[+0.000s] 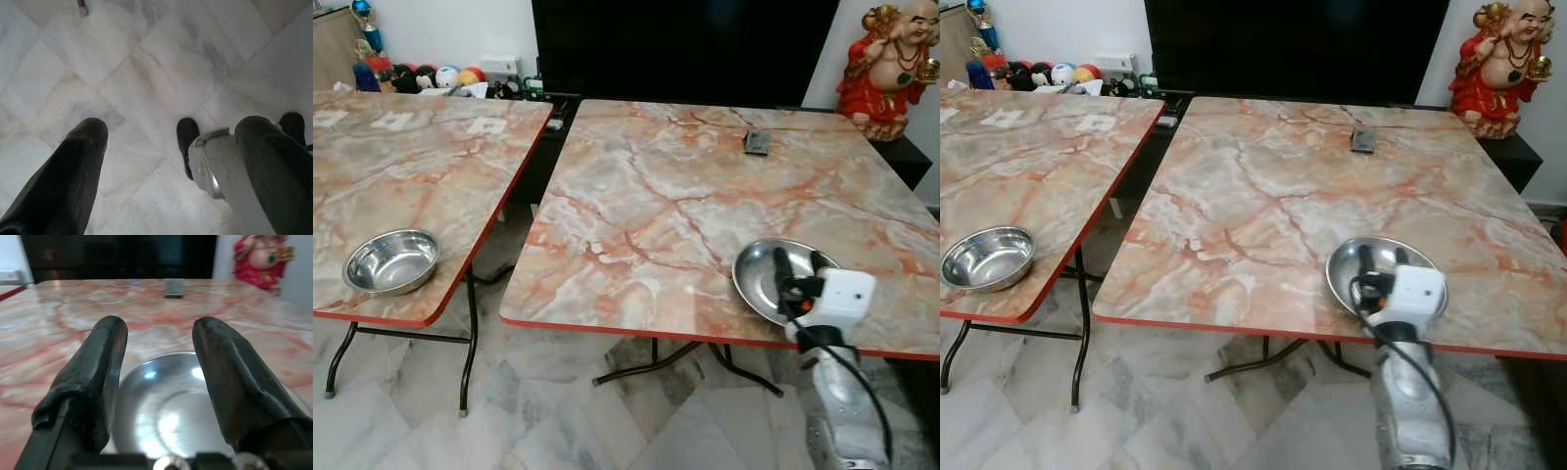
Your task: Setting the table
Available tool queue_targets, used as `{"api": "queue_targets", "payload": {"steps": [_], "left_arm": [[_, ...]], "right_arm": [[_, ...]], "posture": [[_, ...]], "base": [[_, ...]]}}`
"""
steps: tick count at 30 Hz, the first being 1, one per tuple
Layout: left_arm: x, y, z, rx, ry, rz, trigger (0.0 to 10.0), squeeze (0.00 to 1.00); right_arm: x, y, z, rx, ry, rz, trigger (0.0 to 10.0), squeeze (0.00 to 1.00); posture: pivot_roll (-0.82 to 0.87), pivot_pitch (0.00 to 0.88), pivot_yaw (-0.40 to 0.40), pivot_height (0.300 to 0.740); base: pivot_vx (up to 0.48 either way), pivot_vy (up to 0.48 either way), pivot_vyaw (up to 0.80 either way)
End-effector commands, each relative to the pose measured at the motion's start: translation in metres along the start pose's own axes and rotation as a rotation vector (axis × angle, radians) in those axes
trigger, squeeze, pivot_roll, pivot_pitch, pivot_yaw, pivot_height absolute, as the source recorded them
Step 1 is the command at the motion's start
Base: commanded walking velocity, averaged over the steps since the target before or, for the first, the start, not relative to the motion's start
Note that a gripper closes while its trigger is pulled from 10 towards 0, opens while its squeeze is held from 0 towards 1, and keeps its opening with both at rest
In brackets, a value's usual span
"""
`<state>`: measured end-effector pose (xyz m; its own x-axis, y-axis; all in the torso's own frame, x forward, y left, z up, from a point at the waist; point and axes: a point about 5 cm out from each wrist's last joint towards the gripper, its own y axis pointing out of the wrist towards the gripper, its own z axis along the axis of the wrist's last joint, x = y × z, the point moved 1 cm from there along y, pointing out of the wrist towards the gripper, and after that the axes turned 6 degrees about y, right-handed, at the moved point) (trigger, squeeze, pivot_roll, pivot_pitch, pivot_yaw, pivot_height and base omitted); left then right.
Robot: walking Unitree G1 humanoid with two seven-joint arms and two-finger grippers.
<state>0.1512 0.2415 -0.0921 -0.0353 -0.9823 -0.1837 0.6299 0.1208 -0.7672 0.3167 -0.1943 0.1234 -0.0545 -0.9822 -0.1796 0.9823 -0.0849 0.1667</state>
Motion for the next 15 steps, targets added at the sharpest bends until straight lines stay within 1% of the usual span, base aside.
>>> {"api": "queue_targets", "payload": {"steps": [1, 3, 4, 12, 15], "left_arm": [[-0.0007, -0.0012, -0.0043, -0.018, -0.004, 0.009, 10.0, 0.00], [-0.0009, -0.0011, -0.0042, -0.018, -0.006, 0.010, 10.0, 0.00], [-0.0008, -0.0012, -0.0045, -0.018, -0.005, 0.010, 10.0, 0.00], [-0.0003, -0.0010, -0.0032, -0.011, -0.001, 0.008, 10.0, 0.00], [0.0004, -0.0004, -0.0010, 0.000, -0.005, 0.007, 10.0, 0.00]], "right_arm": [[-0.0011, -0.0020, -0.0029, -0.004, 0.001, 0.012, 10.0, 0.00], [-0.0019, -0.0021, -0.0035, -0.004, 0.006, 0.019, 10.0, 0.00], [-0.0016, -0.0020, -0.0049, -0.010, 0.007, 0.017, 10.0, 0.00], [-0.0028, 0.0000, -0.0050, -0.010, 0.014, 0.014, 10.0, 0.00], [-0.0074, 0.0011, -0.0062, -0.009, 0.028, 0.009, 10.0, 0.00]], "posture": [[-0.01, 0.000, -0.025, 0.740], [0.00, 0.000, -0.026, 0.740], [0.00, 0.000, -0.027, 0.740], [0.01, 0.000, -0.027, 0.740], [0.01, 0.000, -0.027, 0.740]], "base": [[0.000, 0.000, 0.00], [0.000, 0.000, 0.00], [0.000, 0.390, 0.00], [0.000, 0.480, 0.00], [0.000, 0.480, 0.00]]}}
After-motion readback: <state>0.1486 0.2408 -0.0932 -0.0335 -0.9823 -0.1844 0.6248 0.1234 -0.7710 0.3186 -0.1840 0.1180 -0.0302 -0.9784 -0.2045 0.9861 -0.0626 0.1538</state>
